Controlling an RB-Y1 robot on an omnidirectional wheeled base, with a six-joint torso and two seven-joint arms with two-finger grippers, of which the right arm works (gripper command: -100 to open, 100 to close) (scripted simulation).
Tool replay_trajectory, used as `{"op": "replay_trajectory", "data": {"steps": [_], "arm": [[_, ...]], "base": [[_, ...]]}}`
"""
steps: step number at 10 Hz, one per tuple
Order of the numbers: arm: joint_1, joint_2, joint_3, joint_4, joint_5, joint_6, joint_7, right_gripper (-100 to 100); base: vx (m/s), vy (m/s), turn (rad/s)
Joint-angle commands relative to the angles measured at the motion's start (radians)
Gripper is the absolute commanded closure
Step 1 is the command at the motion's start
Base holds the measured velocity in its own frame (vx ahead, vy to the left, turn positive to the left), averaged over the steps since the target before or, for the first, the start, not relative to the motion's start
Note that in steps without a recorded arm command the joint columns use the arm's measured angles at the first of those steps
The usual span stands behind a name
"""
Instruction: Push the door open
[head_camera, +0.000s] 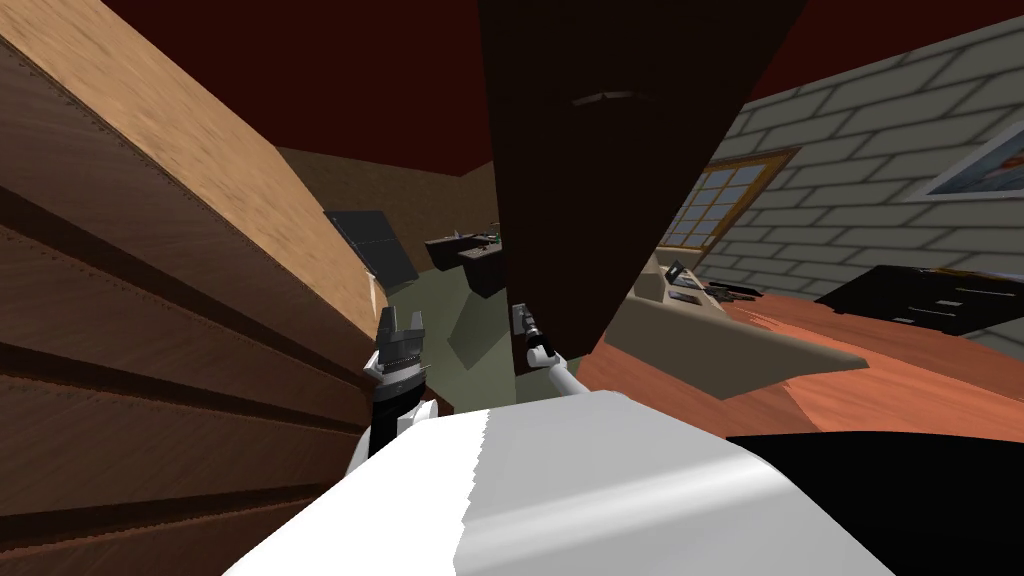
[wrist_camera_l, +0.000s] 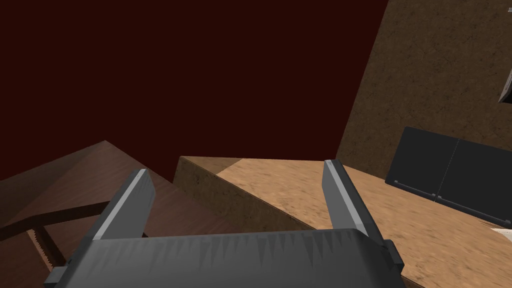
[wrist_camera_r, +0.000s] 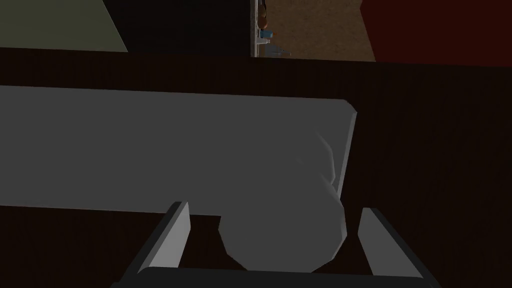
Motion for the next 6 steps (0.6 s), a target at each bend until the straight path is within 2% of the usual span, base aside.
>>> {"op": "replay_trajectory", "data": {"steps": [1, 2, 6], "arm": [[0.0, 0.0, 0.0, 0.0, 0.0, 0.0, 0.0, -100], [0.0, 0.0, 0.0, 0.0, 0.0, 0.0, 0.0, 100], [0.0, 0.0, 0.0, 0.0, 0.0, 0.0, 0.0, 100]], "base": [[0.057, 0.062, -0.001], [-0.003, -0.007, -0.004], [-0.015, -0.013, 0.008]]}}
